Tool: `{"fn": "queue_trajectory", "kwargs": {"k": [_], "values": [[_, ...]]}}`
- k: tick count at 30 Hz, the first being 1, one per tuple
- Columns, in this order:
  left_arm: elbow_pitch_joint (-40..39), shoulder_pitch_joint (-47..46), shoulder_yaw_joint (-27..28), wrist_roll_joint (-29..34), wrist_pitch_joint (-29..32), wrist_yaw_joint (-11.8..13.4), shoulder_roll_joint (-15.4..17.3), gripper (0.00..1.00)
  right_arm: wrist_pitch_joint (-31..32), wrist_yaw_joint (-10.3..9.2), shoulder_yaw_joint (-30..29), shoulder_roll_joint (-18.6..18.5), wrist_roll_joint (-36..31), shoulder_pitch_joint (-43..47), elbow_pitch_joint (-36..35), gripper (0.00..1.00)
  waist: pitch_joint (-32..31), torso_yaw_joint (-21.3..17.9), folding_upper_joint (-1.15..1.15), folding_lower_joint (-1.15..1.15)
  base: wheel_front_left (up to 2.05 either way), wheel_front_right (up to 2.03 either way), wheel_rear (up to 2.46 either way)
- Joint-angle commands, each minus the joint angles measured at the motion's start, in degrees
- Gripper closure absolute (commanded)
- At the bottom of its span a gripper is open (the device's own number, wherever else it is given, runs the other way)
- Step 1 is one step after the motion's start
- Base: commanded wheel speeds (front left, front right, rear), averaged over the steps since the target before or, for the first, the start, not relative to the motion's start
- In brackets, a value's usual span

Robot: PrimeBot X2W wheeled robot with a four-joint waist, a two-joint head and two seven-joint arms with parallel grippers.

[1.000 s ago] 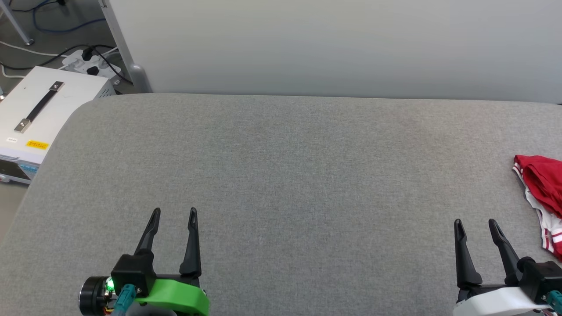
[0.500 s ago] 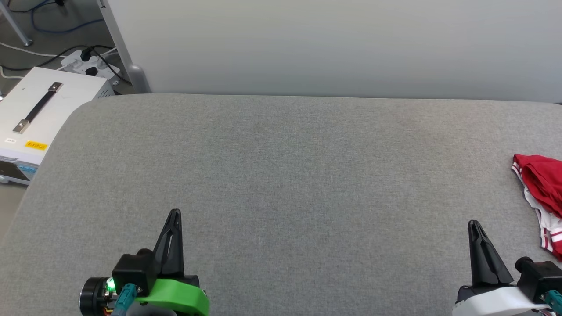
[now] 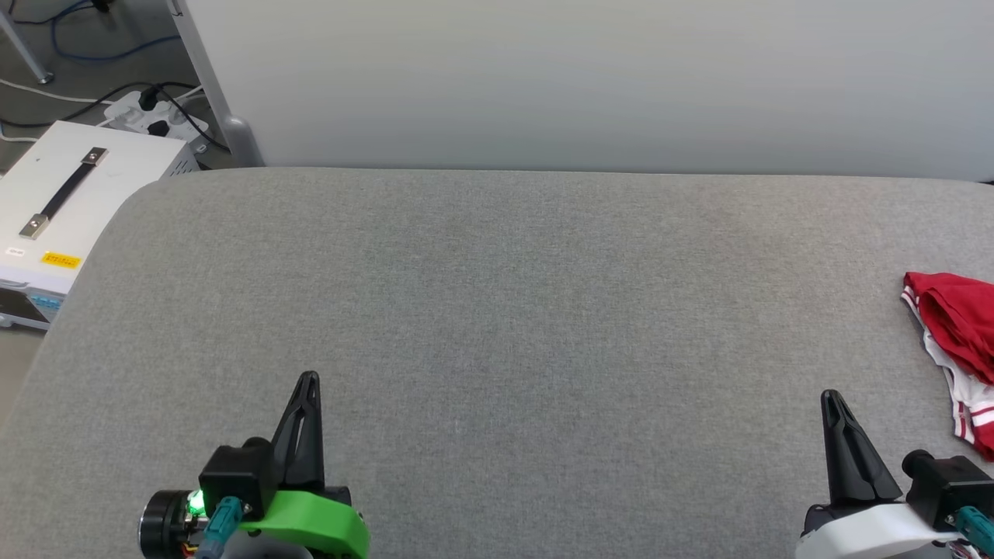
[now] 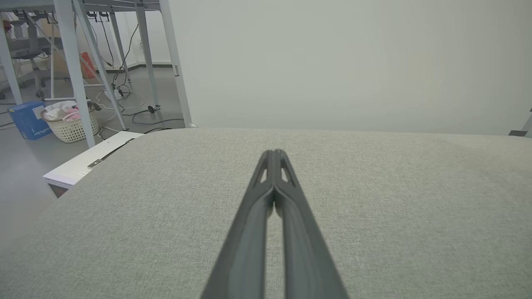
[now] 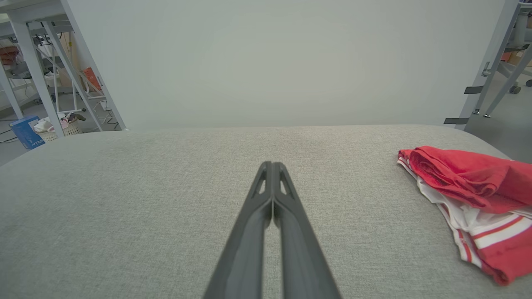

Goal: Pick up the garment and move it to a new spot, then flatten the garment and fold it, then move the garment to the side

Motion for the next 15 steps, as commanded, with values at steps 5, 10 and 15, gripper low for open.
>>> {"fn": "queue_trajectory", "kwargs": {"k": [5,10,15], "values": [[-0.4,-0.6,0.2,0.8,0.8,0.4,-0.1,1.00,0.8,-0.01,0.3,0.0,-0.8,-1.1,-0.3,1.00,0.0,-0.1,0.00,0.00,0.00,0.00,0.00],[-0.5,-0.7,0.3,1.0,1.4,0.6,-0.1,1.00,1.4,-0.01,0.4,0.0,-1.2,-1.4,-0.3,1.00,0.0,-0.2,0.00,0.00,0.00,0.00,0.00],[-0.6,-0.8,0.5,1.2,1.9,0.7,-0.1,1.00,2.0,-0.01,0.6,0.0,-1.6,-1.7,-0.4,1.00,-0.1,-0.3,0.00,0.00,0.00,0.00,0.00]]}}
